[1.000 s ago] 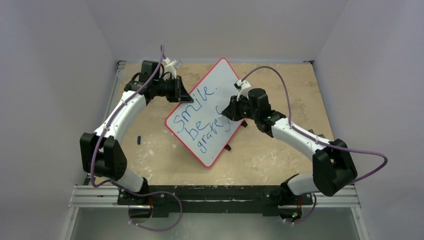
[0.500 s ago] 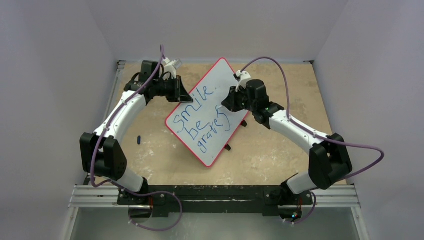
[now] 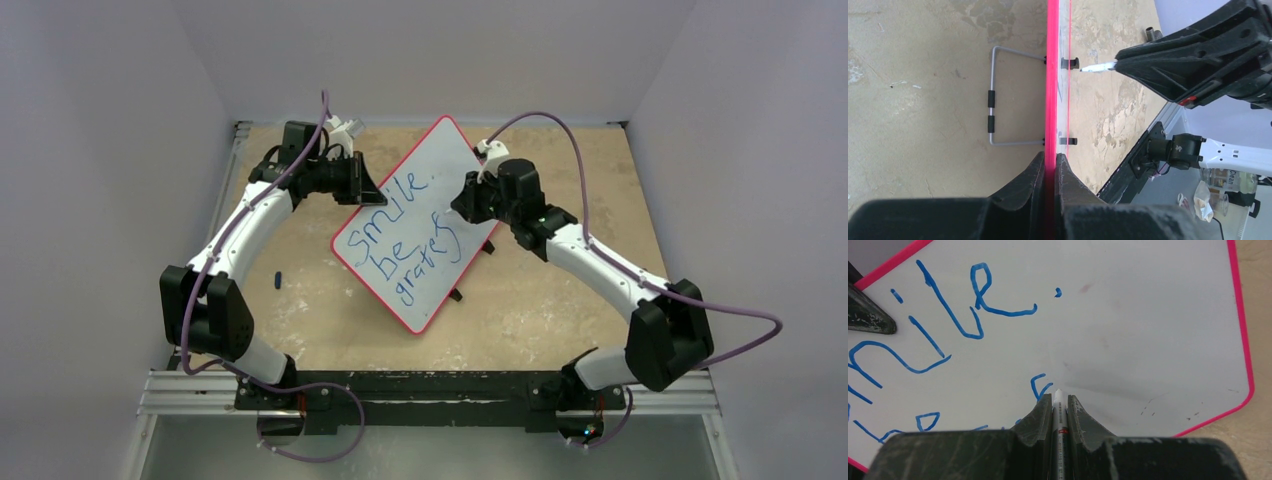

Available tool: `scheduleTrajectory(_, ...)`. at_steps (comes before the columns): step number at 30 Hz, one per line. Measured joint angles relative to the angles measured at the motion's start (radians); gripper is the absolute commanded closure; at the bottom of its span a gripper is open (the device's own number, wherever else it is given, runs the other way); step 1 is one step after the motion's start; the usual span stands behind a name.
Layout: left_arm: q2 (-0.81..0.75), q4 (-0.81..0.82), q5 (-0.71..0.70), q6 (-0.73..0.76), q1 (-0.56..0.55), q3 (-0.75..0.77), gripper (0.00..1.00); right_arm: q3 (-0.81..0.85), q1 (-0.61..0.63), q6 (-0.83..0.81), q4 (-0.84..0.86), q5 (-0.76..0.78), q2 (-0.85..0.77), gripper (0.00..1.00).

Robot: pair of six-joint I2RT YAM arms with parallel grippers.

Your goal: Write a sentence on the whiteboard

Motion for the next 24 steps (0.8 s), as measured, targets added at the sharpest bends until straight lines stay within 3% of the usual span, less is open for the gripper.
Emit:
scheduleTrajectory(7, 0.000, 0.000, 0.000, 0.000, 0.000, 0.000, 1.00, -0.005, -0.025, -0.027, -0.011, 0.025, -0.074, 1.00)
scheduleTrajectory(24, -0.011, -0.003, -0.001, 0.000, -0.003, 0.000, 1.00, -0.005, -0.044, -0.031, -0.005, 0.012, -0.003, 1.00)
